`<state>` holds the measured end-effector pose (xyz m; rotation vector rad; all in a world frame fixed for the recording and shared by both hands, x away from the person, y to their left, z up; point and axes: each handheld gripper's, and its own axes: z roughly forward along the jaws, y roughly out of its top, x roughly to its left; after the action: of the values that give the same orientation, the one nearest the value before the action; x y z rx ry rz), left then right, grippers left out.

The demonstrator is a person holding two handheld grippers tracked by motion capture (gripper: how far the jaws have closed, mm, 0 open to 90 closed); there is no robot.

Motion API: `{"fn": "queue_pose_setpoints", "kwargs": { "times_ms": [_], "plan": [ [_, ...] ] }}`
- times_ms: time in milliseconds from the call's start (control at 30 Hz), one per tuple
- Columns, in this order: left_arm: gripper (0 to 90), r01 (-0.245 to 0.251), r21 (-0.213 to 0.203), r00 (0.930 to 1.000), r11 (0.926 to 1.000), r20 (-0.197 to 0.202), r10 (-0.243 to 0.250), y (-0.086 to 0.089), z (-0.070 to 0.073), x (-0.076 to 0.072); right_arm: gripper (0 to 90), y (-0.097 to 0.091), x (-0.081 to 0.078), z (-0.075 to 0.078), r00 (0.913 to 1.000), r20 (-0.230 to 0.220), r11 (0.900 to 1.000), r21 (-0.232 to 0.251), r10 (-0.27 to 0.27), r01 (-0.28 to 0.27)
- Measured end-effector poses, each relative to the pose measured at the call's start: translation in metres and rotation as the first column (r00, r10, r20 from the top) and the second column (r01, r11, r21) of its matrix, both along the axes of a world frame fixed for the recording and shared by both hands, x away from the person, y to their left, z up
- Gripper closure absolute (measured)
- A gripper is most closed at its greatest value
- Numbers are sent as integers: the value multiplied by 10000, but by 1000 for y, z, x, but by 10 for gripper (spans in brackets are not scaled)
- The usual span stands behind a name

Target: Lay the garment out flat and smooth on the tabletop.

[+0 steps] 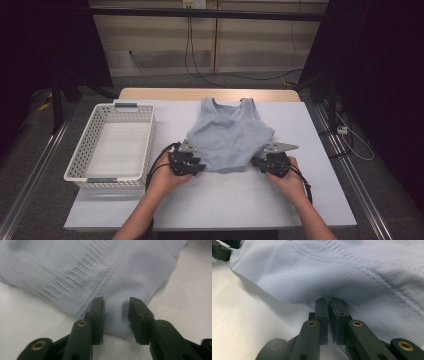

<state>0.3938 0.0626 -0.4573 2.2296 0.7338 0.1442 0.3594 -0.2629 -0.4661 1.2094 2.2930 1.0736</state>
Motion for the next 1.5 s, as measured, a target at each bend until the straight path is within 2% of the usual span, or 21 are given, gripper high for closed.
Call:
{"fn": "queue_pose_setpoints", "kwargs": {
  "times_ms": [133,200,267,333,400,467,600,667,800,1000,1100,1267,1333,1433,1467,1500],
  "plan": [
    [782,-64,14,9995,10000,-307,64,-1,1,-1,850,0,0,0,10000,21,10000,-5,0,0],
    [825,-51,58,9994,10000,-330,53,-2,2,-1,847,0,0,0,10000,29,10000,-13,9,-9],
    [852,-272,139,9990,9995,-340,276,-3,2,-3,838,0,0,0,10000,23,10000,14,1,-1],
    [866,-390,63,9980,9992,-486,393,-3,3,-2,830,1,0,0,10000,50,10000,5,13,-13],
    [873,-531,28,9976,9986,-452,532,-4,7,-2,816,1,0,0,10000,68,10000,4,-11,11],
    [877,-681,-354,9969,9971,-412,666,-1,12,0,787,2,0,0,10000,57,10000,58,-18,18],
    [878,-1129,-1252,9933,9857,106,1151,8,28,5,710,4,-2,3,9995,192,9994,250,231,-236],
    [878,-1242,-1514,9914,9806,229,1291,10,33,7,706,8,-4,6,9986,286,9982,377,456,-467],
    [878,-1448,-1730,9875,9742,363,1532,14,37,11,700,19,-7,11,9955,356,9950,435,882,-897],
    [879,-1583,-1973,9830,9675,607,1732,16,40,16,695,28,-9,8,9901,9,9890,469,1407,-1406],
    [879,-1583,-1974,9828,9675,629,1736,16,41,17,645,28,-6,5,9924,-27,9917,394,1228,-1226],
    [879,-1602,-1972,9819,9672,683,1766,16,42,18,534,21,3,1,9991,288,9994,121,317,-321],
    [878,-1602,-1964,9816,9674,714,1770,17,41,19,527,18,6,-1,9994,284,9998,-53,180,-178],
    [879,-1650,-1946,9808,9669,705,1816,17,39,20,532,18,7,-1,9994,252,9997,-19,253,-252],
    [879,-1668,-1948,9805,9666,709,1834,17,39,20,548,19,6,-1,9992,261,9996,-73,289,-287],
    [879,-1675,-1961,9801,9662,728,1847,18,39,21,605,19,6,-1,9991,176,9991,-149,388,-385]
  ]
}}
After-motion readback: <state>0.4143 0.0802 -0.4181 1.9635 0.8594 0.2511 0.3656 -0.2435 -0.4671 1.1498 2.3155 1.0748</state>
